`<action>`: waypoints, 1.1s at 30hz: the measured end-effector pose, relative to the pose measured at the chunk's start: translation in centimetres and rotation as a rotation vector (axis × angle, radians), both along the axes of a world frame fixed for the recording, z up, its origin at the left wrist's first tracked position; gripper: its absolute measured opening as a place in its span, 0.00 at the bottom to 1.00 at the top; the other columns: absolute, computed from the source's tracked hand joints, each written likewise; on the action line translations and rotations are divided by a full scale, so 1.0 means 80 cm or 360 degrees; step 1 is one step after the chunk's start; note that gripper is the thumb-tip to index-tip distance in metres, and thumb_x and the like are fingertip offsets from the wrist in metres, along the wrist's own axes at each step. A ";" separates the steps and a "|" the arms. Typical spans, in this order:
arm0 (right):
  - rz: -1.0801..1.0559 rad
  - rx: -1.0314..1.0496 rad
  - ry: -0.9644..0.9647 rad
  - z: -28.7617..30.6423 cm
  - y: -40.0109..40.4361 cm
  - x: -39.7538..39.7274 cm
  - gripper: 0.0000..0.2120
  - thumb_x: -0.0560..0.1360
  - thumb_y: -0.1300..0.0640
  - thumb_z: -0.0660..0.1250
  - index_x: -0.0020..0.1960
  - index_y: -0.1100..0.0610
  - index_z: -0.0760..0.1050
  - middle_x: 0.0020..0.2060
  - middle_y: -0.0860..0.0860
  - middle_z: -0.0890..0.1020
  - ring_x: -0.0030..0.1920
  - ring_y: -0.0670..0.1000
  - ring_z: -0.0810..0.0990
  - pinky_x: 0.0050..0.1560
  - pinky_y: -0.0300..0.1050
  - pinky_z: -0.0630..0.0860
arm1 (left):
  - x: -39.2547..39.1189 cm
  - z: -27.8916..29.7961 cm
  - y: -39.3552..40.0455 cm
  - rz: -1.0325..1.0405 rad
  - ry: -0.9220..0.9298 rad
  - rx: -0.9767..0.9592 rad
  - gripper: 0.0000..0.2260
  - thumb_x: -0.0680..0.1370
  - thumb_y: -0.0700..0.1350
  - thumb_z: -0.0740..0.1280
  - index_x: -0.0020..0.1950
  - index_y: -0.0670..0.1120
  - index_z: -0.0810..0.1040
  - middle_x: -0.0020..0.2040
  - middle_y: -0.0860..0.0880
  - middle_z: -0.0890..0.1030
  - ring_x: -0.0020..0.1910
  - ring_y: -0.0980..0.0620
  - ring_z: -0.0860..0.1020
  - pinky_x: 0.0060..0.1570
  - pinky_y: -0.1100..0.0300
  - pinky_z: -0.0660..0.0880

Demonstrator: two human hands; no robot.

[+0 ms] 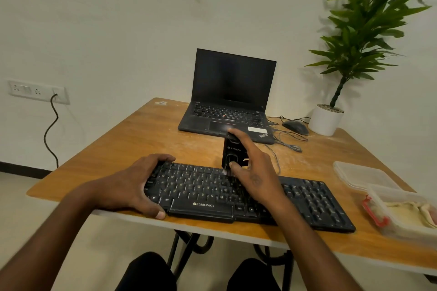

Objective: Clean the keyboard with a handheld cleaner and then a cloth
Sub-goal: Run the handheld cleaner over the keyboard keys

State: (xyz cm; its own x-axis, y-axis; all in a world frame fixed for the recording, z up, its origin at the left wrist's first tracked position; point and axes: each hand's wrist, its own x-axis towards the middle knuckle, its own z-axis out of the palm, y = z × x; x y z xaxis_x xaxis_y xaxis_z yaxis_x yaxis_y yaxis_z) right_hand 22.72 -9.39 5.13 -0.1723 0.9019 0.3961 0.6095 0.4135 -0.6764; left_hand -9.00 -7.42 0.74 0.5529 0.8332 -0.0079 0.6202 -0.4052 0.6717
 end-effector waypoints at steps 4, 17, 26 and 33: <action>0.0045 -0.0018 0.0070 -0.004 -0.029 0.001 0.35 0.78 0.64 0.68 0.73 0.33 0.62 0.52 0.39 0.77 0.47 0.42 0.81 0.40 0.40 0.82 | 0.002 -0.001 -0.001 0.0010 -0.0009 0.0013 0.54 0.59 0.69 0.82 0.76 0.73 0.53 0.71 0.71 0.61 0.67 0.74 0.65 0.66 0.67 0.69; 0.0229 -0.0080 0.0150 -0.008 -0.086 -0.007 0.36 0.78 0.63 0.69 0.71 0.28 0.63 0.56 0.40 0.79 0.52 0.48 0.82 0.45 0.50 0.84 | 0.000 -0.004 0.002 0.0013 0.0016 0.0006 0.54 0.59 0.68 0.83 0.75 0.74 0.53 0.72 0.68 0.62 0.69 0.67 0.67 0.68 0.63 0.71; 0.0056 0.0031 -0.0061 -0.004 0.005 -0.020 0.36 0.78 0.63 0.69 0.75 0.35 0.59 0.60 0.49 0.78 0.50 0.42 0.80 0.39 0.33 0.78 | -0.001 -0.003 0.002 0.0012 -0.0006 0.0012 0.54 0.59 0.67 0.83 0.76 0.73 0.54 0.73 0.67 0.62 0.70 0.67 0.67 0.70 0.63 0.70; 0.0173 -0.0056 0.0126 -0.006 -0.056 -0.016 0.35 0.78 0.63 0.68 0.72 0.31 0.62 0.53 0.39 0.78 0.51 0.43 0.81 0.45 0.46 0.85 | 0.000 -0.005 0.003 0.0023 0.0006 0.0028 0.53 0.60 0.68 0.82 0.76 0.72 0.54 0.72 0.67 0.63 0.70 0.68 0.66 0.69 0.64 0.69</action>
State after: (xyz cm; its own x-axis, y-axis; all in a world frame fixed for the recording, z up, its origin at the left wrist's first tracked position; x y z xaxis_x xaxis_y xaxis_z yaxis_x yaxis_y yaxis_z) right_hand 21.43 -13.86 4.63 -0.2394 0.8932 0.3807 0.5066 0.4494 -0.7358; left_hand -8.99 -7.17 0.35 0.5408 0.8411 0.0050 0.6285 -0.4081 0.6622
